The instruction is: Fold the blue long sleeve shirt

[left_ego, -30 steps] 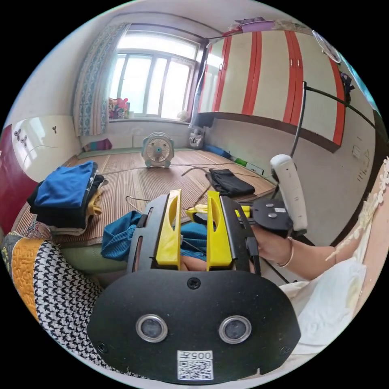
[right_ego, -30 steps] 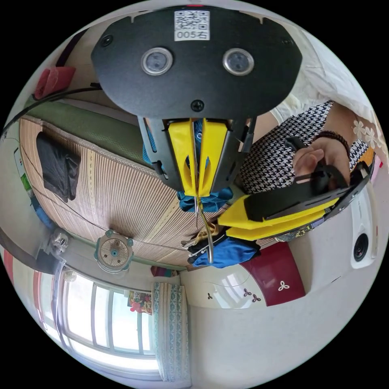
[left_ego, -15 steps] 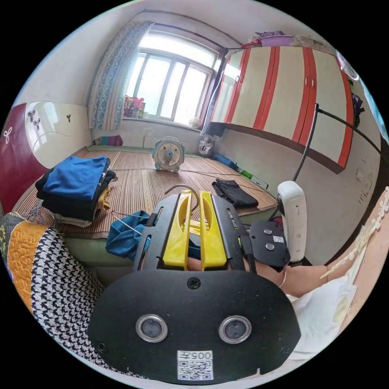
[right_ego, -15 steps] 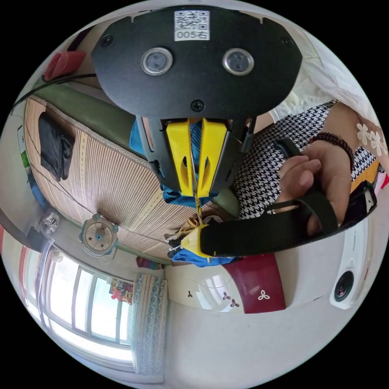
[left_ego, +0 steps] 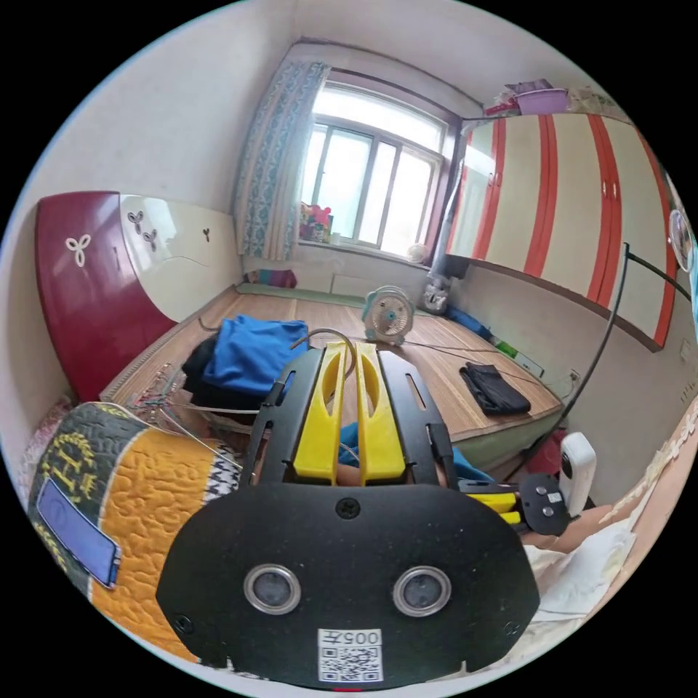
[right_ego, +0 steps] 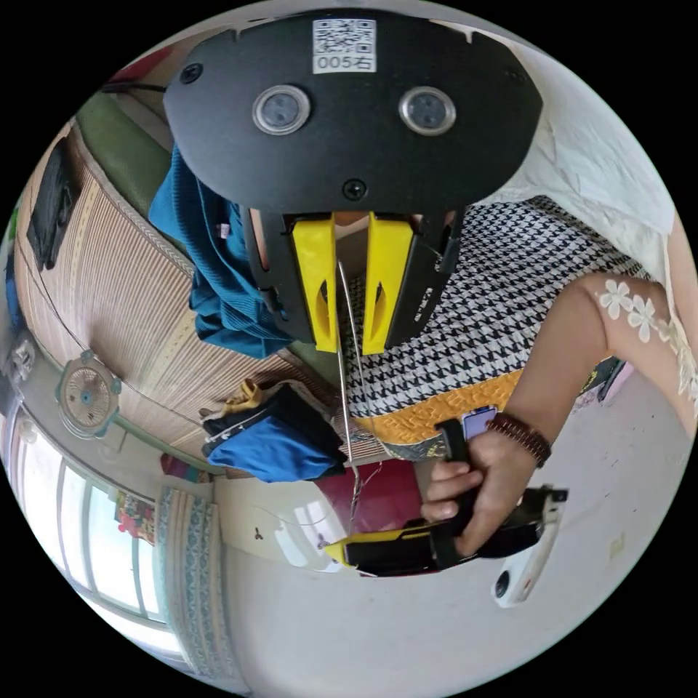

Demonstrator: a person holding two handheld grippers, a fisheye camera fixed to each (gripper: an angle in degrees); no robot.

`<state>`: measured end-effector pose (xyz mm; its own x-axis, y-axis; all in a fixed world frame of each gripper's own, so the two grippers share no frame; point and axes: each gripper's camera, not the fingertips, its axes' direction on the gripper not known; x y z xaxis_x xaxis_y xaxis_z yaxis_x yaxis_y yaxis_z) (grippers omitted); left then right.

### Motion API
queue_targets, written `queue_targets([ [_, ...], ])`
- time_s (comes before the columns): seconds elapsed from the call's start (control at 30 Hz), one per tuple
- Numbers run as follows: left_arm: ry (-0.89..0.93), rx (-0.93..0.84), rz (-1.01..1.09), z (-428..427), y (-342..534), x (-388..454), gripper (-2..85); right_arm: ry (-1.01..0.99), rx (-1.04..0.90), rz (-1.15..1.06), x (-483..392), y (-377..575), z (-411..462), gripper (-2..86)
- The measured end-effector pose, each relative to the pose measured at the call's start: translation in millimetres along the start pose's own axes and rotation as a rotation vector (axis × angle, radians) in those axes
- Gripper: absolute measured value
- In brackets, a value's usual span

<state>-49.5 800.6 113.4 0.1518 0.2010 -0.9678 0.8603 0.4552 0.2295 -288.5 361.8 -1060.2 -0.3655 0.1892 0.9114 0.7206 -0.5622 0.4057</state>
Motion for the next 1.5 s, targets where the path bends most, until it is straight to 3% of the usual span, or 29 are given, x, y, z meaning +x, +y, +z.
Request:
queue_targets([
  [0.23, -0.178, -0.058, -0.051, 16.8, -35.8, -85.3, 3.0, -0.088, -0.004, -0.029, -1.6, -11.5, 10.8, 6.1],
  [0.37, -0.344, -0.097, -0.104, 52.5, -55.7, -140.6, 3.6, -0.061, -0.027, 0.012, 10.2, -11.1, 15.4, 6.0],
  [0.5, -0.427, -0.178, -0.290, 107.2, -73.3, -207.4, 3.4, -0.013, -0.058, 0.074, 25.8, -5.6, 19.3, 5.8],
  [0.6, -0.548, -0.219, -0.354, 136.8, -76.4, -236.3, 3.4, 0.029, -0.086, 0.101, 32.9, -3.2, 21.2, 5.7],
  [0.77, -0.595, -0.179, -0.450, 139.8, -64.4, -251.5, 4.7, 0.072, -0.106, 0.150, 42.1, 0.2, 21.2, 5.8],
  [0.97, -0.587, -0.192, -0.314, 137.3, -40.1, -194.6, 5.4, 0.098, -0.136, 0.181, 51.3, 4.6, 23.8, 5.9],
  [1.3, -0.131, -0.350, 0.091, 210.7, 40.4, 0.1, 7.7, 0.274, -0.108, 0.205, 77.0, 35.0, -31.1, 5.1],
  [1.5, -0.042, -0.474, 0.305, 266.3, 65.6, 76.6, 8.2, 0.375, -0.140, 0.273, 97.1, 75.6, -74.2, 6.7],
])
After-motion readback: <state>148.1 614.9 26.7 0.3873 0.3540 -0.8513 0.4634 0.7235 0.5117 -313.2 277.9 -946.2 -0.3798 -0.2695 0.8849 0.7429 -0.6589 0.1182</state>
